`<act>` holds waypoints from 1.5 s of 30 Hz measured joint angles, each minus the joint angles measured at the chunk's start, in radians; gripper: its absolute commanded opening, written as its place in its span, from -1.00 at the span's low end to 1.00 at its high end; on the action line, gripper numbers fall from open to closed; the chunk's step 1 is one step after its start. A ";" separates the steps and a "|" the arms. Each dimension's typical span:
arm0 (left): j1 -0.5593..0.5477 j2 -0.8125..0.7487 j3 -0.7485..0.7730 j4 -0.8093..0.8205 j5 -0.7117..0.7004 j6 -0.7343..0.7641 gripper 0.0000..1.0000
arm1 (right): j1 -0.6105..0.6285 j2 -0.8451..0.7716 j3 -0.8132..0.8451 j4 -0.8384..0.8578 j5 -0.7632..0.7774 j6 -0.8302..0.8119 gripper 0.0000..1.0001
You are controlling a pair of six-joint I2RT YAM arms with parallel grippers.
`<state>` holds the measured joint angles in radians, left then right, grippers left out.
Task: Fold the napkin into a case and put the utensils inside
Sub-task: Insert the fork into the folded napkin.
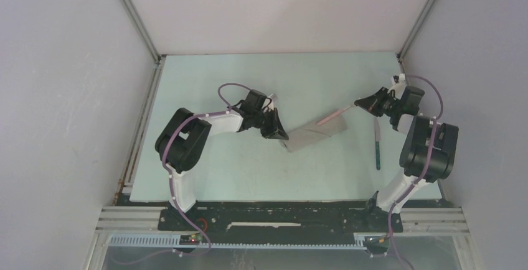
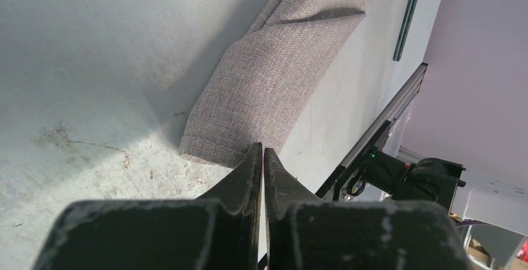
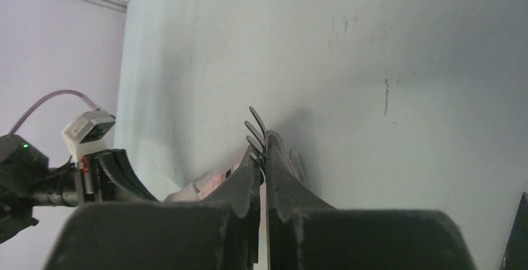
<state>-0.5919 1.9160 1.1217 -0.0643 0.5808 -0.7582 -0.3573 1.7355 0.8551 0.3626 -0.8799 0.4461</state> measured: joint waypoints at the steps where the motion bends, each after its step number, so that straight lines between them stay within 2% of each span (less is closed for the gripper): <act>1: 0.000 0.001 0.000 0.000 -0.001 0.000 -0.87 | 0.005 0.010 0.009 -0.018 0.008 -0.015 -1.00; 27: -0.002 0.022 -0.014 0.026 -0.003 0.000 -0.93 | 0.097 0.103 0.159 -0.290 0.098 -0.146 -1.00; 34: -0.002 0.022 -0.017 0.034 -0.003 0.000 -0.93 | 0.120 0.123 0.175 -0.318 0.092 -0.134 -1.00; 45: -0.002 0.022 -0.037 0.048 -0.003 0.000 -0.95 | 0.227 0.153 0.177 -0.314 0.093 -0.058 -1.00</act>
<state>-0.5934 1.9377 1.0847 -0.0162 0.5777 -0.7582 -0.1299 1.8889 1.0317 0.0490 -0.7864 0.3882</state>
